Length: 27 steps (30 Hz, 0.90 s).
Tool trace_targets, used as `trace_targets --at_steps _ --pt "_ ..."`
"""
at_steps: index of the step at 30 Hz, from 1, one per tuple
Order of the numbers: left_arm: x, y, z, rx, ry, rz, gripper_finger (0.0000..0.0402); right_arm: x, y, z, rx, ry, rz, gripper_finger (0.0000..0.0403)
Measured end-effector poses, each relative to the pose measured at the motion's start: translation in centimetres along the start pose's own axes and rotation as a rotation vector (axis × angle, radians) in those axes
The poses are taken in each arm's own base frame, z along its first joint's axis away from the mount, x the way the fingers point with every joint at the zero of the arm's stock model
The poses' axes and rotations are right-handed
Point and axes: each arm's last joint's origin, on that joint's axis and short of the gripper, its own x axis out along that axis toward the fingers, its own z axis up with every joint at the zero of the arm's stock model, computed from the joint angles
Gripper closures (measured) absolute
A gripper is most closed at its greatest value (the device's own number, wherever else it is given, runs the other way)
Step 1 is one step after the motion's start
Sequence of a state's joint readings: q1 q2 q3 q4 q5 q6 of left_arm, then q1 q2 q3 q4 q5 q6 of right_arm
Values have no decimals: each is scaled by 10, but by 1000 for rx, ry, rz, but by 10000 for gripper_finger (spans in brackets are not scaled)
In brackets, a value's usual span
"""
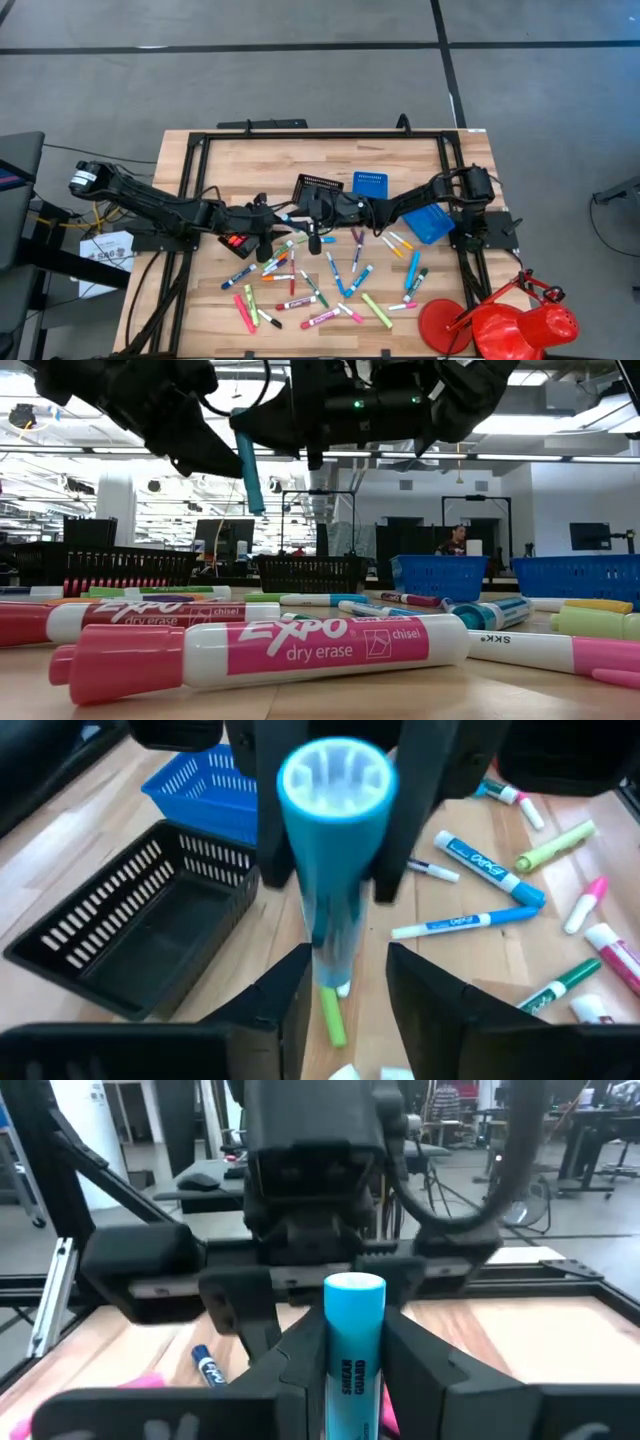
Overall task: Pick & Place Markers
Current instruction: Put the left blue highlighter into the left black bin
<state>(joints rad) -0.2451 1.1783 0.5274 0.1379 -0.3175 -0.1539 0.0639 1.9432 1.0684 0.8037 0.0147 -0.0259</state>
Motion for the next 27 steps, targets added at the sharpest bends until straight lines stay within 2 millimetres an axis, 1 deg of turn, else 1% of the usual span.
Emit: trace_targets --at_steps 2,6,11,15,22,23,27 --pt "3 -1 -3 5 15 1 260 1 0 1 0 -1 1 329" --pt "11 -2 -1 -6 -24 23 242 1 0 3 0 -22 1 329" --pt "17 -3 5 27 -104 22 239 1 1 3 0 -21 13 329" --pt "18 -3 4 30 -100 23 261 1 1 3 0 -25 13 329" --pt "18 -3 4 21 -97 24 334 1 0 3 -8 -18 15 316" --pt "18 -3 4 17 -96 24 340 1 0 3 -16 -15 15 312" --pt "18 -3 3 -48 -87 21 340 1 0 1 -35 4 7 289"
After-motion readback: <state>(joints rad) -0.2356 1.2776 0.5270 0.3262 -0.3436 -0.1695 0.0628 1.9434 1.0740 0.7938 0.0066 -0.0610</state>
